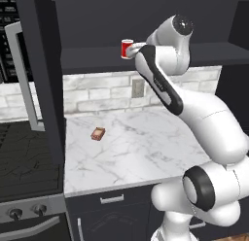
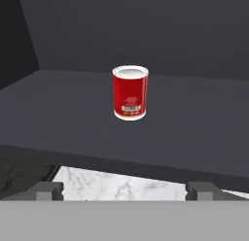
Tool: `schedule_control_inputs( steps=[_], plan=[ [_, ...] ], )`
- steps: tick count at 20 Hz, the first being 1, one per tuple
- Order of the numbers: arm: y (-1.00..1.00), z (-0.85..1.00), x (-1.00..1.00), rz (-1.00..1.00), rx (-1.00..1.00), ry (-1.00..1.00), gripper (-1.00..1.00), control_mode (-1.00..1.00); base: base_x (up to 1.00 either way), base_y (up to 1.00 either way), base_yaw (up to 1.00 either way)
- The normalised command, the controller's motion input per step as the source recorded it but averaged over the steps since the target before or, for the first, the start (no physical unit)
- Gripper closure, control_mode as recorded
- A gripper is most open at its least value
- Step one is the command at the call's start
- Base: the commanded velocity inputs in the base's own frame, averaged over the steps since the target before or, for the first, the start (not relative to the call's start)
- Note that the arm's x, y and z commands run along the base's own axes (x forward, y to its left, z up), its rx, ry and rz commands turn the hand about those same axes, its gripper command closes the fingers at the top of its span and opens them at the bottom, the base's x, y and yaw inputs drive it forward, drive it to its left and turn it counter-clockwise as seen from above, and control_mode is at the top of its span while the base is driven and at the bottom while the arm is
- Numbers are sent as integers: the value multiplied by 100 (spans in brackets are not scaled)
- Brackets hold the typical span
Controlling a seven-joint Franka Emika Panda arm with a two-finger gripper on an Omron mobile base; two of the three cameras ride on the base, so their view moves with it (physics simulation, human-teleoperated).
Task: Restock the canned food cabinet by taking the new fresh canned food from the counter and placing it in the cabinet. Then, take the old canned food from the cabinet and place it on the counter.
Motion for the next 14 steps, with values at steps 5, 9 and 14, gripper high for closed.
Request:
schedule_control_inputs(
  steps=[5, 9, 14],
  plan=[
    [3, 0, 62, -4, 0, 4, -100, -100, 0, 0, 0],
    [0, 0, 59, -1, 0, 4, -100, -100, 0, 0, 0],
    [0, 0, 45, 0, 0, 3, -100, -100, 0, 0, 0]
  ],
)
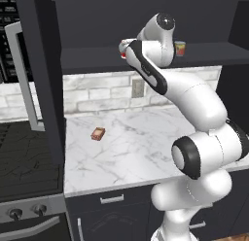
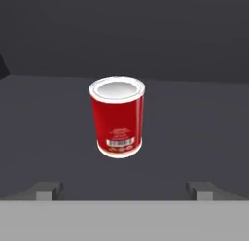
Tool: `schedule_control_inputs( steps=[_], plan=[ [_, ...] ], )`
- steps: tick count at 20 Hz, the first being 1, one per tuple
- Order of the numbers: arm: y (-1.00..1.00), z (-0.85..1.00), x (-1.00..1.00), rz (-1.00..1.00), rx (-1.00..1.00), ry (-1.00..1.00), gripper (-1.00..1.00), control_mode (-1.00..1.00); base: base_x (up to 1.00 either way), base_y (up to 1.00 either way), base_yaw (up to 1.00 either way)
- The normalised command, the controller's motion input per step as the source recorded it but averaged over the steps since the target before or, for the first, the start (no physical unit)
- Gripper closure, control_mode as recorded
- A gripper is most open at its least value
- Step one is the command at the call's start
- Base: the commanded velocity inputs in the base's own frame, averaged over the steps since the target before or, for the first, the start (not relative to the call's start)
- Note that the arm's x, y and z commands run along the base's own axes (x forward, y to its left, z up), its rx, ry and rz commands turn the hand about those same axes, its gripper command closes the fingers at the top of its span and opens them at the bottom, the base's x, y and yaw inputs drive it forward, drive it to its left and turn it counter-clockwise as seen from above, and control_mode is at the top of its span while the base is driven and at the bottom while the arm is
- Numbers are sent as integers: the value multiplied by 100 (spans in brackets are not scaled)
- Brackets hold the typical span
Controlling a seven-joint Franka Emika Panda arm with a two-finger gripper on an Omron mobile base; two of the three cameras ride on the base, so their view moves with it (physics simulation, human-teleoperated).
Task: Restock the canned food cabinet by taking the new fresh canned food from the counter and placing it in the cabinet. Then, take the old canned food from the cabinet and place it on the counter.
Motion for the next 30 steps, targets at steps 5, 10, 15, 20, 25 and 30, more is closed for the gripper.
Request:
schedule_control_inputs(
  steps=[5, 10, 15, 20, 25, 30],
  plan=[
    [0, -1, 36, 0, 0, 1, -100, -100, 0, 0, 0],
    [9, -2, 29, 0, 0, 1, -100, -100, 0, 0, 0],
    [15, -10, 25, 0, 0, 2, -100, -100, 0, 0, 0],
    [12, -10, 18, 0, 0, 1, -100, -100, 0, 0, 0],
    [5, -5, 25, 0, 0, 0, -100, -100, 0, 0, 0],
    [1, -8, 30, 0, -2, 0, -100, -100, 0, 0, 0]
  ],
)
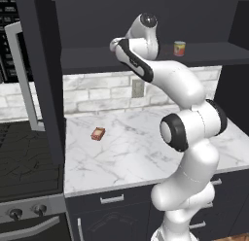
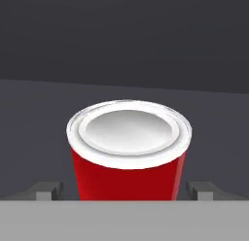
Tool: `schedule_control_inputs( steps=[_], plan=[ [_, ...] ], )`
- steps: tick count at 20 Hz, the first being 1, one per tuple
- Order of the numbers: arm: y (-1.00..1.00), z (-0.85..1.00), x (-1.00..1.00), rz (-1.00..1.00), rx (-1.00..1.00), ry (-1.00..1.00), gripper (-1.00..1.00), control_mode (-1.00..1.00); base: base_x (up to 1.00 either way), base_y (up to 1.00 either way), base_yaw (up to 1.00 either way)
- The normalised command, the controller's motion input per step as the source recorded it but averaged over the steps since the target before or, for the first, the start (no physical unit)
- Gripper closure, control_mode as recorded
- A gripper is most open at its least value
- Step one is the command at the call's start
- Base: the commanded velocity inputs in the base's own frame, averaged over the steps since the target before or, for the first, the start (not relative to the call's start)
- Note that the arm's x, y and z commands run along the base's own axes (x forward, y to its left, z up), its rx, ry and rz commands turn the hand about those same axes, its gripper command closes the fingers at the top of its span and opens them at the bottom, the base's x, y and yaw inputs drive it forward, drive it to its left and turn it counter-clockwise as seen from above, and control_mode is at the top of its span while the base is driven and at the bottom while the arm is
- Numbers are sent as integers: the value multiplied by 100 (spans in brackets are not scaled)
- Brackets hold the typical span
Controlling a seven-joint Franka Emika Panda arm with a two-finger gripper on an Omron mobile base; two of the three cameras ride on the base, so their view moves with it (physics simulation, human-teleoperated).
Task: Restock the canned food cabinet by taking the new fresh canned food from the counter and placing it in the cabinet. Then, take the old canned food from the cabinet and place it on the counter.
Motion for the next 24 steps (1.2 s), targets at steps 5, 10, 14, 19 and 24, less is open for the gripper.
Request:
schedule_control_inputs(
  steps=[5, 10, 14, 19, 24],
  plan=[
    [1, -11, 26, 0, -4, 0, -100, -100, 0, 0, 0],
    [0, -1, 7, 0, -1, 3, 100, -100, 0, 0, 0],
    [0, 0, -21, 0, 0, 0, 100, -100, 0, 0, 0],
    [0, 5, -82, 4, 3, -11, 100, -100, 0, 0, 0],
    [0, 40, -100, 16, 5, -32, 100, -100, 0, 0, 0]
  ],
)
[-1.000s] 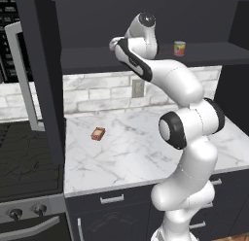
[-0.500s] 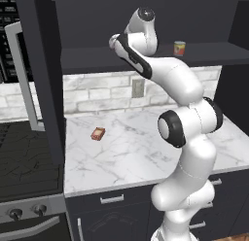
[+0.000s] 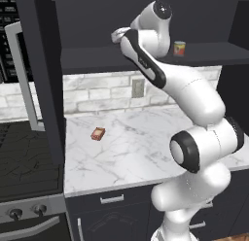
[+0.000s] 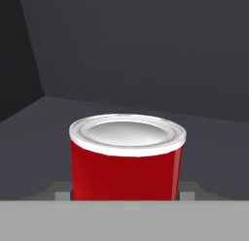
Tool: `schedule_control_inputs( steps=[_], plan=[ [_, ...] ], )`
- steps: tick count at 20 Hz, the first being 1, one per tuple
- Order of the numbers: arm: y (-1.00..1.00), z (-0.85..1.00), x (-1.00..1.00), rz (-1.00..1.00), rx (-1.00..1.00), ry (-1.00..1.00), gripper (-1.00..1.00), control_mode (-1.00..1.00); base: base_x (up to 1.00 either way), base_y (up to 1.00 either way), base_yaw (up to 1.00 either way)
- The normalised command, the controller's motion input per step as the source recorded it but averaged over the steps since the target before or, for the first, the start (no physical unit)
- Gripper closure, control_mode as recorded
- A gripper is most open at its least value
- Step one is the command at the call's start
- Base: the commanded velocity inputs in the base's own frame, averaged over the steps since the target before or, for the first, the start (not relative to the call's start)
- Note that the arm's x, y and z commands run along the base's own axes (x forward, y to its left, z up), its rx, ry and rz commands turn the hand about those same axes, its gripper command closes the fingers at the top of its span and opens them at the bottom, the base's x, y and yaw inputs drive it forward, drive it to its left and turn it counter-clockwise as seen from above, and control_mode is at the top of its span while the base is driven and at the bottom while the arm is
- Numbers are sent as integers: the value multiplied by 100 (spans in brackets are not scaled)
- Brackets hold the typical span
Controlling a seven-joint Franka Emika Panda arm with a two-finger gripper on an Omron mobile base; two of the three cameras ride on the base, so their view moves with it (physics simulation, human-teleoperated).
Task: Restock the canned food cabinet by taking the new fresh canned food from the counter and placing it in the cabinet. Then, take the old canned food from the cabinet and place it on the counter.
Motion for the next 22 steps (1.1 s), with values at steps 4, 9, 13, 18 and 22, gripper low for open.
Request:
schedule_control_inputs(
  steps=[4, 9, 13, 18, 22],
  plan=[
    [-6, 37, -100, 24, 4, -23, 100, -100, 0, 0, 0],
    [-29, 12, -100, 25, 1, -3, 100, -100, 0, 0, 0],
    [-51, 6, -100, 25, 1, 10, 100, -100, 0, 0, 0],
    [-44, -58, -100, 28, -2, 47, 100, -100, 0, 0, 0],
    [-38, -100, -100, 28, -8, 62, 100, -100, 0, 0, 0]
  ],
)
